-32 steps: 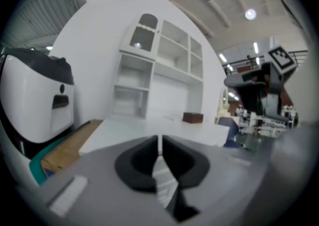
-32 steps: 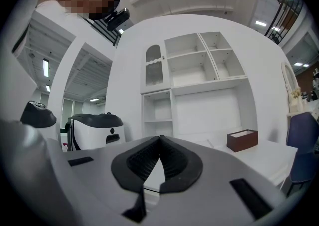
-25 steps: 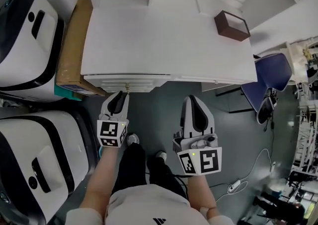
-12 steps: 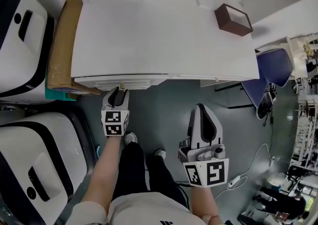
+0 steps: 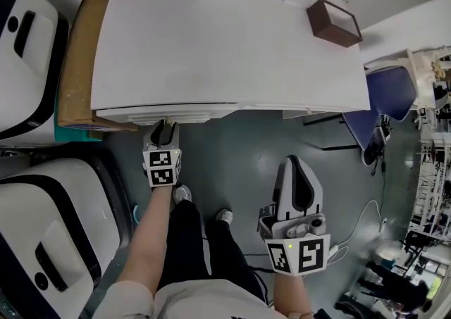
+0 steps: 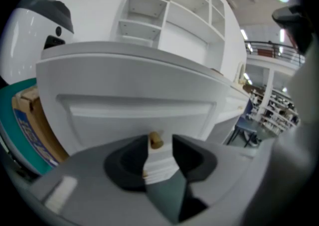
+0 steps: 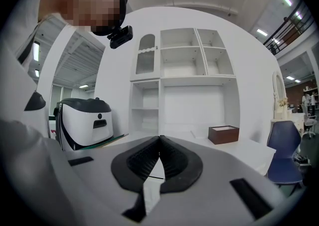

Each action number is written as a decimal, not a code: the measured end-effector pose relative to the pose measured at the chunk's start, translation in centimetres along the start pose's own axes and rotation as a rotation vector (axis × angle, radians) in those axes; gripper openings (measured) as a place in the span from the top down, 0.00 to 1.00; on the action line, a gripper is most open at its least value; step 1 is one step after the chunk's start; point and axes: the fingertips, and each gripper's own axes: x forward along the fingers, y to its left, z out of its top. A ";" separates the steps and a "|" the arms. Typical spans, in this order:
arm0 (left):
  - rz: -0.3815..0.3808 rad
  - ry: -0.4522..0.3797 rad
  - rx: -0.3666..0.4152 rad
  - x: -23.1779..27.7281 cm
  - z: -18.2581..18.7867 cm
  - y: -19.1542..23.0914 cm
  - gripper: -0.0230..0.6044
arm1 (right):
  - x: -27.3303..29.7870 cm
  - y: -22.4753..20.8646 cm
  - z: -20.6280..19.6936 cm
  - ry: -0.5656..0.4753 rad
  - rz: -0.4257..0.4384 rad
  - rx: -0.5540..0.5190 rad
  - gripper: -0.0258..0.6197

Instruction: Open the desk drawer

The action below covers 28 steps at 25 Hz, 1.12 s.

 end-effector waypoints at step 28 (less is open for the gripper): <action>0.060 0.034 -0.038 -3.3 -3.1 -1.1 0.84 | -1.5 0.8 0.8 -0.024 0.043 -0.005 0.96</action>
